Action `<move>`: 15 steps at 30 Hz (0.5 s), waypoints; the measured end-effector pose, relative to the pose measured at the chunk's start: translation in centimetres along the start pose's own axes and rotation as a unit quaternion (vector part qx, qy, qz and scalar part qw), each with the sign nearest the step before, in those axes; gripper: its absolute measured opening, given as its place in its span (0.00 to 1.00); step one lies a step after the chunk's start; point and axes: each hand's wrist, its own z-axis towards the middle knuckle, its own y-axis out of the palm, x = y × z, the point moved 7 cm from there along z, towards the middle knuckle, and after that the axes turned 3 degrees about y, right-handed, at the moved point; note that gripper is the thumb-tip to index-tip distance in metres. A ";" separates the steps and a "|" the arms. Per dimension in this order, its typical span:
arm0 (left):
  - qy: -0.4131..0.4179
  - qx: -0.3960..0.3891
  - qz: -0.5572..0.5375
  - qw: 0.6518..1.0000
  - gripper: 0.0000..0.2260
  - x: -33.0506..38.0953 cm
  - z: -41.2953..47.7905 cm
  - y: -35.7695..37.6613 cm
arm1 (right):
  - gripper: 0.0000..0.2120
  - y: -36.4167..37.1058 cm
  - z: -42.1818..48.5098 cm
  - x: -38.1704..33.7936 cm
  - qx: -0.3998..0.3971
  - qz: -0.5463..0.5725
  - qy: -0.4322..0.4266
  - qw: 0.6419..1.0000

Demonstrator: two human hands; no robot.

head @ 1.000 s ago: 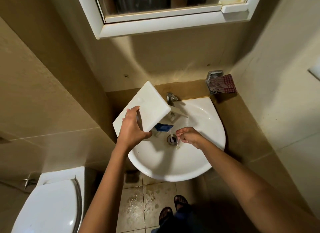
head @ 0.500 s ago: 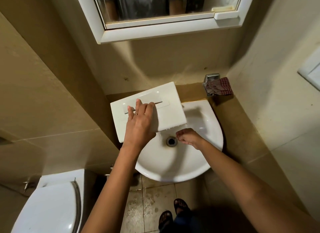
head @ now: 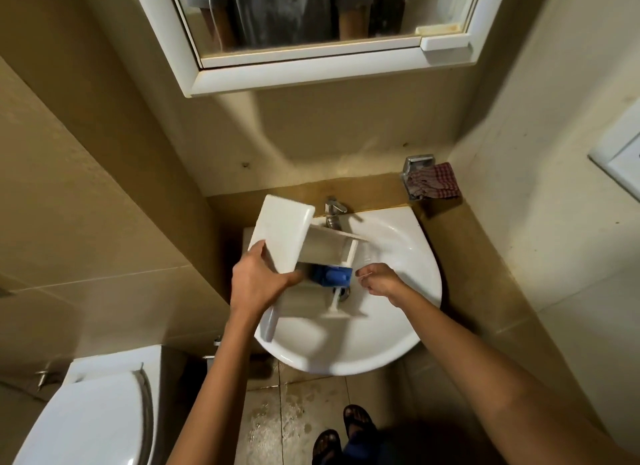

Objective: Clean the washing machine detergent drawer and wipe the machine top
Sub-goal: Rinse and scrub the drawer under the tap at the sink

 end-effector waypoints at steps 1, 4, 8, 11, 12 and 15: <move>-0.041 0.000 -0.042 0.998 0.32 -0.9 -0.1 0.0 | 0.16 -0.6 0.4 -0.5 0.022 -0.022 -0.004 1.000; -0.130 -0.004 -0.133 0.983 0.27 -4.2 -0.4 1.0 | 0.17 -2.3 1.2 -3.0 0.086 -0.052 -0.035 0.994; -0.199 -0.018 -0.191 0.961 0.18 -7.6 0.0 2.7 | 0.18 -3.9 1.8 -8.1 0.124 -0.062 -0.118 0.983; -0.238 -0.042 -0.259 0.935 0.14 -8.6 0.0 3.5 | 0.16 -4.1 2.1 -12.1 0.128 -0.095 -0.166 0.973; -0.249 -0.048 -0.276 0.927 0.15 -8.8 -0.1 3.8 | 0.16 -3.9 2.1 -13.1 0.119 -0.108 -0.172 0.972; -0.273 -0.049 -0.305 0.911 0.11 -9.3 -0.3 4.0 | 0.14 -2.9 2.4 -15.6 0.104 -0.157 -0.176 0.966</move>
